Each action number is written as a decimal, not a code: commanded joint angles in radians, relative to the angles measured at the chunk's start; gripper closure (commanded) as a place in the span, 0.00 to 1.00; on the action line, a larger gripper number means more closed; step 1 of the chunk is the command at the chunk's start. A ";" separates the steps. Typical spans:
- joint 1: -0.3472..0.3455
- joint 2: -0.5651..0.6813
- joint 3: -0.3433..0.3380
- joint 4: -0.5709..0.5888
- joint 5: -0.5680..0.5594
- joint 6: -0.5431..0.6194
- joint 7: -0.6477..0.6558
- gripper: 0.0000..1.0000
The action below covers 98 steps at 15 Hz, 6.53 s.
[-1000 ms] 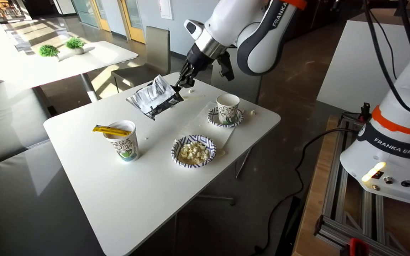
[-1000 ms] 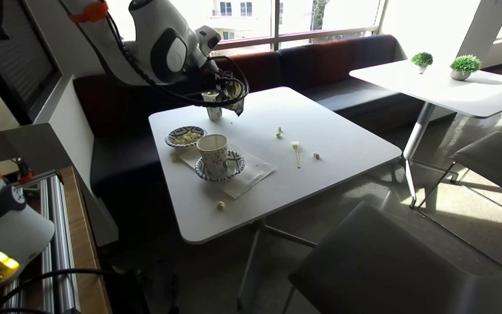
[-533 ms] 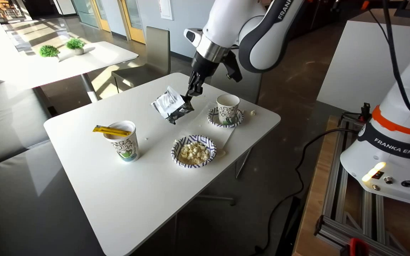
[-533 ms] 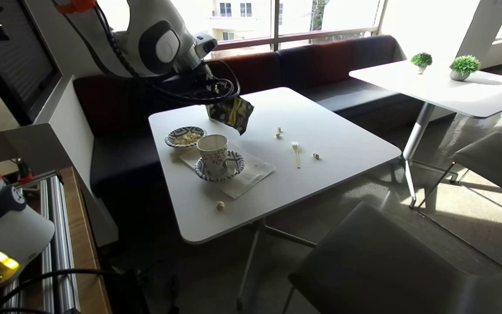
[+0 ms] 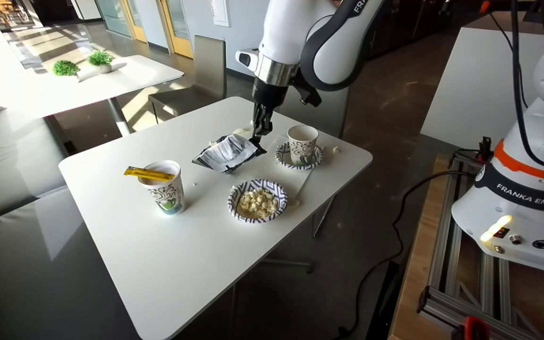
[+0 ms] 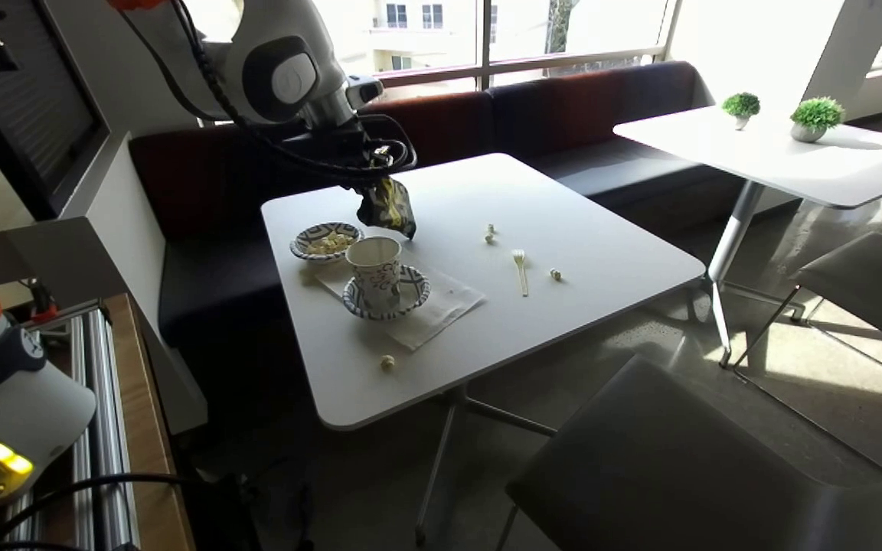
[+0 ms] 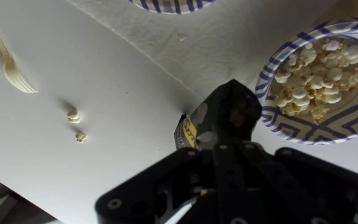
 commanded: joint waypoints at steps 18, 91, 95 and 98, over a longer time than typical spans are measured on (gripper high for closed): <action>0.310 -0.014 -0.598 0.170 -0.567 0.188 -0.155 1.00; 0.342 0.443 -0.568 0.398 -0.843 0.374 0.017 1.00; 0.332 0.465 -0.556 0.397 -0.840 0.375 0.013 1.00; 0.331 0.476 -0.551 0.413 -0.838 0.374 0.007 1.00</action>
